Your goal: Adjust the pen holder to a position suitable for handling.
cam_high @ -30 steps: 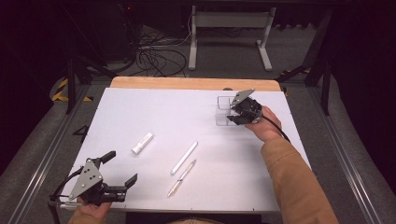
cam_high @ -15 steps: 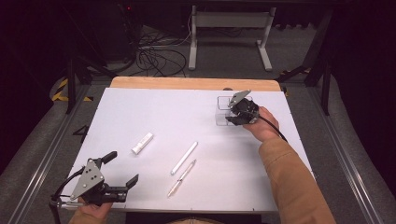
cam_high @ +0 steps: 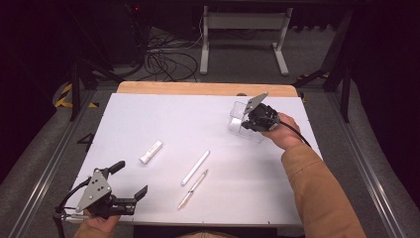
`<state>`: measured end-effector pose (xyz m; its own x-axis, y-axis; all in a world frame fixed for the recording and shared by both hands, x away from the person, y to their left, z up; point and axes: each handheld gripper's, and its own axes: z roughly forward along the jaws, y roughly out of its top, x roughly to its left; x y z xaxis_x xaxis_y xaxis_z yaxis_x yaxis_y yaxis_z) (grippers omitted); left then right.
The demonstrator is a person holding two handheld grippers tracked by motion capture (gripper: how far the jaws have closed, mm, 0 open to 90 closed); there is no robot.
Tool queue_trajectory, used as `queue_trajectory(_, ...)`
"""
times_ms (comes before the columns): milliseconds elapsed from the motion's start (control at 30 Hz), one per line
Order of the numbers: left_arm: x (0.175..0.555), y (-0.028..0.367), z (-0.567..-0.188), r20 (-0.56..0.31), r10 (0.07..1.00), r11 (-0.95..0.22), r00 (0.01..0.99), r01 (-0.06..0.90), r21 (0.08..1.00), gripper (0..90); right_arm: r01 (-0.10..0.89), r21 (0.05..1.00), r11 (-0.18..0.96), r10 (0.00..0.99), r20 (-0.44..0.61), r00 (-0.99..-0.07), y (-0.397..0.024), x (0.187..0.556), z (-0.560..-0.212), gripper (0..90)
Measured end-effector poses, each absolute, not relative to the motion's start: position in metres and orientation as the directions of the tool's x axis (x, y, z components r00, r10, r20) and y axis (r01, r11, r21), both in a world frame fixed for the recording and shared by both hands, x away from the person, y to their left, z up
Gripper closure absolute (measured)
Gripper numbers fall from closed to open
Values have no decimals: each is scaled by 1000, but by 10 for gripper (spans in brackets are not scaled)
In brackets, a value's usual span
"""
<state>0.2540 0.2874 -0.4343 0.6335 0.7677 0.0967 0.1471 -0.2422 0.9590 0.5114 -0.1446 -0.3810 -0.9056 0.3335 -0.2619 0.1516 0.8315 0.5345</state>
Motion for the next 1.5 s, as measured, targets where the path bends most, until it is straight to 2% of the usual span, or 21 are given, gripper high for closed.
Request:
queue_trajectory(233, 254, 285, -434, 97, 763, -247, 638, 150, 957, 16, 53, 540, 840, 215, -240, -947, -141, 480, -366, 880)
queue_trajectory(333, 254, 284, -434, 102, 761, -252, 640, 147, 957, 16, 27, 526, 850, 173, -231, -957, -138, 470, -366, 878)
queue_trajectory(433, 255, 284, -434, 102, 761, -253, 640, 148, 956, 16, -34, 504, 863, 91, -222, -971, -134, 452, -370, 877)
queue_trajectory(533, 255, 284, -434, 101, 761, -252, 641, 149, 956, 16, -53, 495, 867, 59, -209, -976, -132, 442, -373, 878)
queue_trajectory(867, 255, 282, -434, 101, 756, -255, 647, 150, 955, 15, -46, 466, 883, 26, -147, -989, -124, 416, -385, 878)
queue_trajectory(1500, 258, 277, -435, 94, 747, -259, 658, 158, 953, 13, -86, 477, 875, -42, -103, -994, -118, 402, -390, 876)
